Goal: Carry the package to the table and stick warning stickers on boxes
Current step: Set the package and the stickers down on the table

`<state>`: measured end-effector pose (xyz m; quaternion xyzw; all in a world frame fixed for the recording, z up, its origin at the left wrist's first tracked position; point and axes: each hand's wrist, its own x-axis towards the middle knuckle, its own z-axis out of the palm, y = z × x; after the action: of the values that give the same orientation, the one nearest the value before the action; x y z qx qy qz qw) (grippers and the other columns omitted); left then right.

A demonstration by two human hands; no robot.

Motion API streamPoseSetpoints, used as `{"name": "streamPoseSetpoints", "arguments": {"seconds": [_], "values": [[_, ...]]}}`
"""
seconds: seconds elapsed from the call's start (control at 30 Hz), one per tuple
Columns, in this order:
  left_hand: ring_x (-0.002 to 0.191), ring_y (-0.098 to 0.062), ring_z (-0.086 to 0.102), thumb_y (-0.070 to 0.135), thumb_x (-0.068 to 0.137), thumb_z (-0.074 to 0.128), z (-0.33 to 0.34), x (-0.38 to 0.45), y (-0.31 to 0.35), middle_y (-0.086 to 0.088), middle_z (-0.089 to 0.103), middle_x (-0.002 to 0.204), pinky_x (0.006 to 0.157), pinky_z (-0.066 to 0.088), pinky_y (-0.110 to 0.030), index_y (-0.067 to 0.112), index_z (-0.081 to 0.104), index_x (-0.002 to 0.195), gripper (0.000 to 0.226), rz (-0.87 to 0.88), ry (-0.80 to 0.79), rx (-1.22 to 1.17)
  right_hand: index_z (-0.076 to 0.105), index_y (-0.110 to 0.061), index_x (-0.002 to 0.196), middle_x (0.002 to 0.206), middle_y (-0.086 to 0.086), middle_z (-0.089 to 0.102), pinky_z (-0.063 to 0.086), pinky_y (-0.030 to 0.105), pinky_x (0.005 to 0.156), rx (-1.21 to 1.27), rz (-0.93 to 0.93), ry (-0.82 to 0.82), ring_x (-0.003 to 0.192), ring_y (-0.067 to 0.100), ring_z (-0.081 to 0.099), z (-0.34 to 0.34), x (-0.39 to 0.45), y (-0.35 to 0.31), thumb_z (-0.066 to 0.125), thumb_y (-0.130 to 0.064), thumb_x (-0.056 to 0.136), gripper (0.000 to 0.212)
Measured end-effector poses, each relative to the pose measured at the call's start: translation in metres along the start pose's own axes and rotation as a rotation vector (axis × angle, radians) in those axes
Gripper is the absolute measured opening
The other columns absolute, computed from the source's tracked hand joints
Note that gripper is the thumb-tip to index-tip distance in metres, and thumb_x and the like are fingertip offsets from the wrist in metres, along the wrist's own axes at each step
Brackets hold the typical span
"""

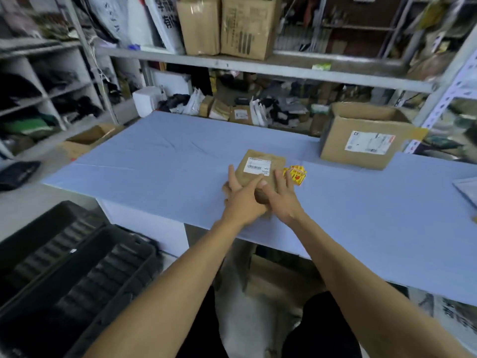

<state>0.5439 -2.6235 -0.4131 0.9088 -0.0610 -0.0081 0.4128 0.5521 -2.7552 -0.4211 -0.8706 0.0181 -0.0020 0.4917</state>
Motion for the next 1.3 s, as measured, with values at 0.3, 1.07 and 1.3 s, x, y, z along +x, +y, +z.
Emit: {"name": "streamPoseSetpoints", "arguments": {"seconds": [0.3,1.07,1.3], "values": [[0.147,-0.032,0.008,0.030,0.071,0.082,-0.016,0.030,-0.028,0.003,-0.010,0.163,0.118,0.022,-0.036,0.044,0.052,0.135,0.071,0.110,-0.013,-0.034,0.050,-0.048,0.138,0.166,-0.002,-0.010,0.022,0.032,0.117,-0.120,-0.145,-0.020,0.154,0.020,0.000,-0.039,0.026,0.029,0.065,-0.035,0.091,0.051],[0.113,-0.021,0.057,0.006,0.098,0.051,-0.061,0.168,-0.134,0.000,0.057,0.129,0.092,0.042,-0.028,0.058,0.015,0.146,0.080,0.130,0.074,-0.178,0.050,-0.035,0.140,0.143,-0.001,0.041,0.039,0.020,0.090,-0.135,-0.329,0.187,0.109,0.010,0.049,0.023,0.161,0.032,0.075,-0.027,0.085,0.061],[0.119,-0.025,0.055,0.001,0.098,0.049,-0.044,0.146,-0.115,-0.008,0.056,0.132,0.093,0.038,-0.026,0.049,0.008,0.152,0.083,0.028,0.290,-0.123,0.024,-0.042,0.152,0.152,-0.003,0.037,0.045,0.037,0.106,-0.103,-0.230,0.023,0.126,0.021,0.052,0.008,0.156,0.028,0.077,-0.025,0.084,0.088]]}}
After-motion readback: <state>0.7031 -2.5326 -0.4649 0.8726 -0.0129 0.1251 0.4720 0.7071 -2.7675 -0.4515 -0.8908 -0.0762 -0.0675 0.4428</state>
